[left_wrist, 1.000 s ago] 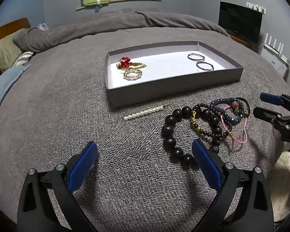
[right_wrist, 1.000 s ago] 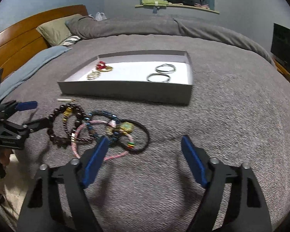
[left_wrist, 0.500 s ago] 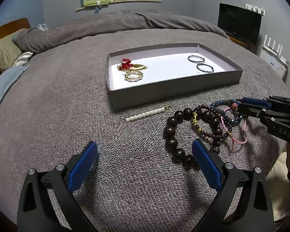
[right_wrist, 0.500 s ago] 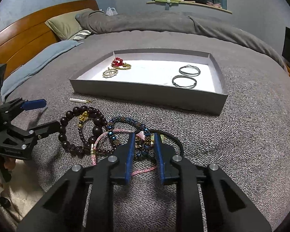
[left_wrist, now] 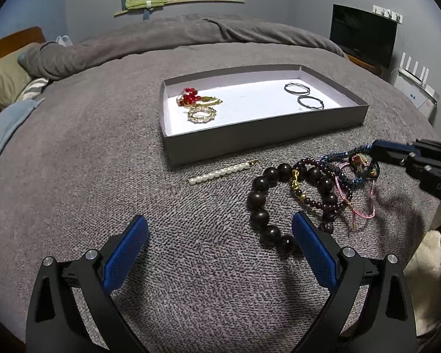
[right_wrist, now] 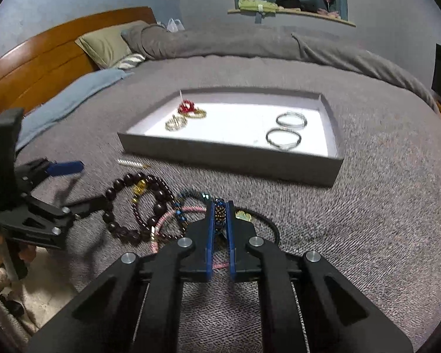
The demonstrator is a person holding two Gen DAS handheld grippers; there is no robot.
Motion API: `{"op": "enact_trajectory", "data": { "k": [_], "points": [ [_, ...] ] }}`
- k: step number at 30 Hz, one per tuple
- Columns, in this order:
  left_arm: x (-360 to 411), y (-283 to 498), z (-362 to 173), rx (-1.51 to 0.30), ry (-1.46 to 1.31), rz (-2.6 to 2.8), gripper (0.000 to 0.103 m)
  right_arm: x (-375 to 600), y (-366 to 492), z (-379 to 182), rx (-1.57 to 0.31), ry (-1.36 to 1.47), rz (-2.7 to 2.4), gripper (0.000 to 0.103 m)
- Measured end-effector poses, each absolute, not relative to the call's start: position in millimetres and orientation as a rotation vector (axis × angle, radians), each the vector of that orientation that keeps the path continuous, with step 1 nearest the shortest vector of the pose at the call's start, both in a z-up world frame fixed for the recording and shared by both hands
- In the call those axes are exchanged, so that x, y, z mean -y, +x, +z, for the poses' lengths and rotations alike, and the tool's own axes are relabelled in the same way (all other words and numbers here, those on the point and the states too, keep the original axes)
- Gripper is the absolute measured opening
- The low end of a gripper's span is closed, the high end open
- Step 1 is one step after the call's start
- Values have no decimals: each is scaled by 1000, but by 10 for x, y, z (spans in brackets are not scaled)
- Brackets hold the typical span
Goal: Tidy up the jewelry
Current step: 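Grasp a dark beaded bracelet with the right tool and lift it, then grasp the large dark wooden bead bracelet with left tool while right tool holds its bracelet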
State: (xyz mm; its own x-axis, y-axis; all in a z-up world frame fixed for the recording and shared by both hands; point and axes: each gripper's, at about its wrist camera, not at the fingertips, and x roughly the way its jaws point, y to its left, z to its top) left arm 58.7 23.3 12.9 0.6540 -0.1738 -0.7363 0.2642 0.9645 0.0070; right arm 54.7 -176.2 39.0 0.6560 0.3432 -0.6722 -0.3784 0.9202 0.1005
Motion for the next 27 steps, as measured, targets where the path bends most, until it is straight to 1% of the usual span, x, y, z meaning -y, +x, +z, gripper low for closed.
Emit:
{"op": "enact_trajectory", "data": {
  "k": [11, 13, 19, 20, 21, 22, 25, 27],
  "points": [
    [-204, 584, 152, -827, 103, -277, 97, 1933, 413, 891, -625, -27, 391, 7],
    [-198, 594, 143, -832, 99, -283, 97, 2004, 406, 937, -613, -24, 373, 7],
    [-186, 630, 93, -853, 80, -301, 92, 2166, 414, 922, -619, -9, 333, 7],
    [-173, 632, 81, -857, 84, -307, 88, 2180, 421, 902, -625, -5, 332, 7],
    [-155, 636, 64, -863, 91, -313, 81, 2182, 428, 884, -629, -2, 331, 7],
    [-133, 643, 43, -870, 101, -315, 79, 2189, 435, 858, -636, 2, 329, 7],
    [-88, 645, -2, -874, 137, -303, 69, 2178, 444, 794, -651, 2, 332, 7],
    [-81, 652, -11, -872, 147, -296, 56, 2168, 444, 760, -658, 2, 336, 7]
  ]
}}
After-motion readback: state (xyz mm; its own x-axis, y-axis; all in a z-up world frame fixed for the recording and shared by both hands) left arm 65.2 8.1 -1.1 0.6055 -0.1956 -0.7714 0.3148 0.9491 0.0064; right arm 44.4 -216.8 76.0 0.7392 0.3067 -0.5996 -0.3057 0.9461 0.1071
